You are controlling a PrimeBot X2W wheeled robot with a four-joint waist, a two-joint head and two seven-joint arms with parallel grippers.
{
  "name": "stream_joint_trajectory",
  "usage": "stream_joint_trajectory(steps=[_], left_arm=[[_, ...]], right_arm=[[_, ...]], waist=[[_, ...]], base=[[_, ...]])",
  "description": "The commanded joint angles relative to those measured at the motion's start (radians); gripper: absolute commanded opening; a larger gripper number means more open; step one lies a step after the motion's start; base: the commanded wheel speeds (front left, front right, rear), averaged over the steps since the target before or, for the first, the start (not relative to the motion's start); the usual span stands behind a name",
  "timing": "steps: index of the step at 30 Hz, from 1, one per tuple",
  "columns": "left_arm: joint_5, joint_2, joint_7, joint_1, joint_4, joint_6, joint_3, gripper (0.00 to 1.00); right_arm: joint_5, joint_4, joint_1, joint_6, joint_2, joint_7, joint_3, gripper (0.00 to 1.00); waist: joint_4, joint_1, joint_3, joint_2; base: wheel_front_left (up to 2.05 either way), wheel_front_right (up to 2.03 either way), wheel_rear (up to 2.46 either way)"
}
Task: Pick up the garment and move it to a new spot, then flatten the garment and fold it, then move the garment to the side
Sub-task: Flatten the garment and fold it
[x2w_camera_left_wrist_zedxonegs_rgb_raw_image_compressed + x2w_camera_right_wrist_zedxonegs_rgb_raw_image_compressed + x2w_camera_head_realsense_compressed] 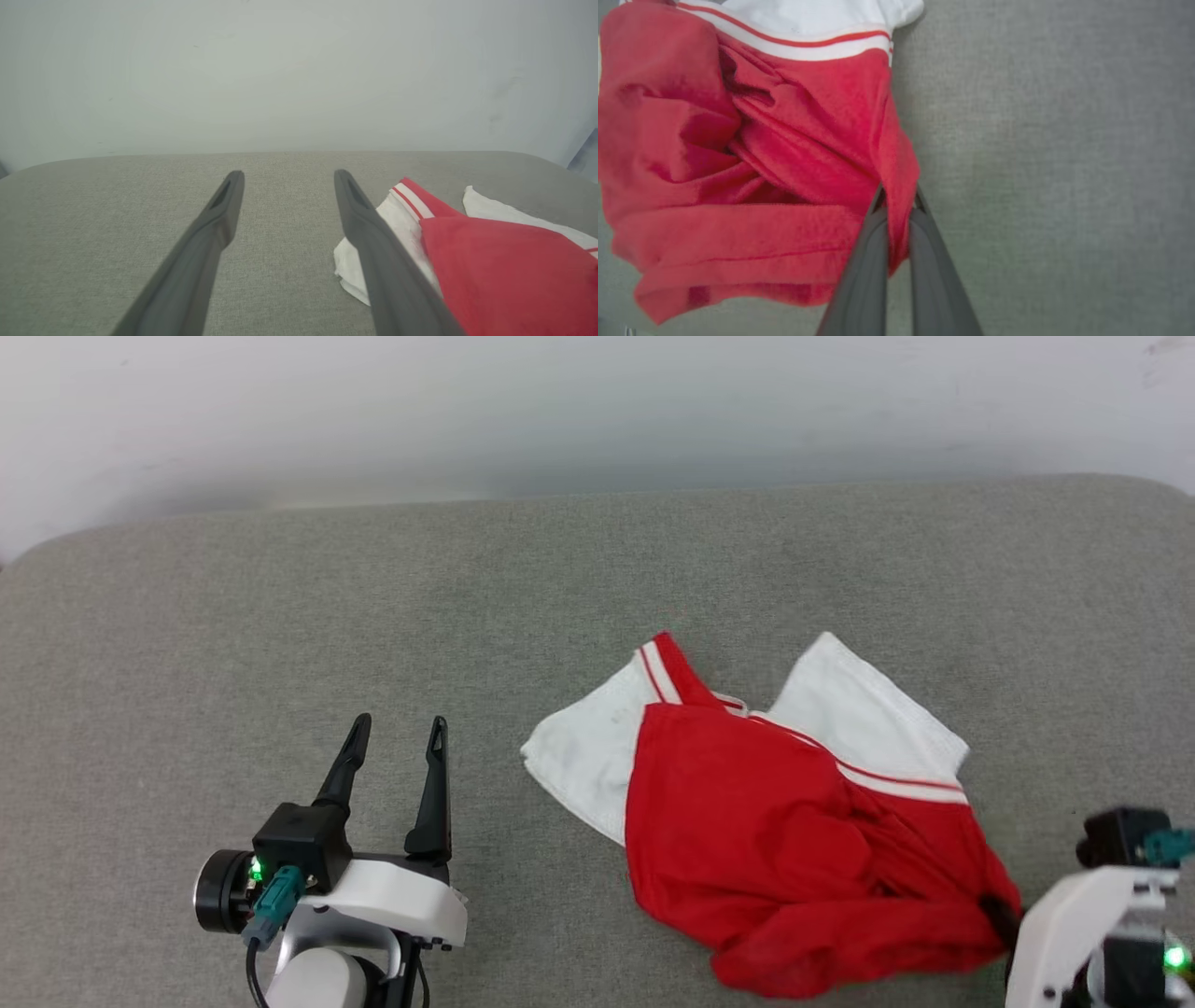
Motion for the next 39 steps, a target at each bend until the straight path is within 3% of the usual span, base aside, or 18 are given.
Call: stream_joint_trajectory(steps=[1,6,7,8,9,16,24,29,34,39], left_arm=[[0.001,0.005,-0.002,0.011,-0.001,0.001,0.002,1.0],[-0.007,0.012,0.003,0.021,0.003,0.007,0.003,1.0],[-0.008,0.014,0.005,0.022,0.003,0.007,0.003,1.0],[-0.008,0.016,0.007,0.026,0.005,0.007,0.003,1.0],[-0.01,0.016,0.008,0.031,0.006,0.008,0.002,1.0],[-0.024,0.02,0.019,0.062,0.019,0.009,-0.004,1.0],[-0.035,0.026,0.034,0.091,0.026,0.015,-0.009,1.0],[-0.035,0.031,0.047,0.11,0.031,0.018,-0.017,1.0],[-0.038,0.031,0.073,0.122,0.027,0.016,-0.033,1.0],[-0.038,0.024,0.138,0.092,0.034,-0.016,-0.082,1.0]], right_arm=[[-0.01,-0.025,0.06,0.0,0.031,0.009,-0.025,0.0],[-0.011,-0.057,0.229,0.0,0.111,0.043,-0.079,0.0],[-0.005,-0.056,0.246,0.0,0.121,0.036,-0.08,0.18],[-0.004,-0.054,0.259,0.0,0.128,0.023,-0.082,0.71],[-0.007,-0.053,0.268,0.0,0.132,0.002,-0.083,1.0],[-0.037,-0.073,0.223,0.0,0.145,-0.309,-0.099,1.0],[-0.174,-0.097,0.166,0.0,0.146,-0.624,-0.072,1.0],[-0.234,-0.117,0.147,0.0,0.146,-0.686,-0.014,1.0],[-0.262,-0.156,0.16,0.0,0.145,-0.671,0.033,1.0],[-0.253,-0.2,0.175,0.0,0.146,-0.653,0.049,1.0]], waist=[[-0.006,0.0,0.001,-0.0001],[-0.012,0.0,0.0,-0.0001],[-0.013,0.0,-0.002,-0.0001],[-0.013,0.0,-0.006,-0.0001],[-0.013,0.0,-0.011,-0.0001],[-0.008,0.0,-0.052,-0.0001],[-0.002,0.0,-0.099,-0.0001],[0.001,0.0,-0.129,-0.0001],[0.008,0.0,-0.144,-0.0001],[0.013,0.0,-0.146,-0.0001]], base=[[0.0,0.0,0.0],[0.0,0.0,0.0],[0.0,0.0,0.0],[0.0,0.0,0.0],[0.0,0.0,0.0],[0.0,0.0,0.0],[0.0,0.0,0.0],[0.0,0.0,0.0],[0.0,0.0,0.0],[0.0,0.0,0.0]])
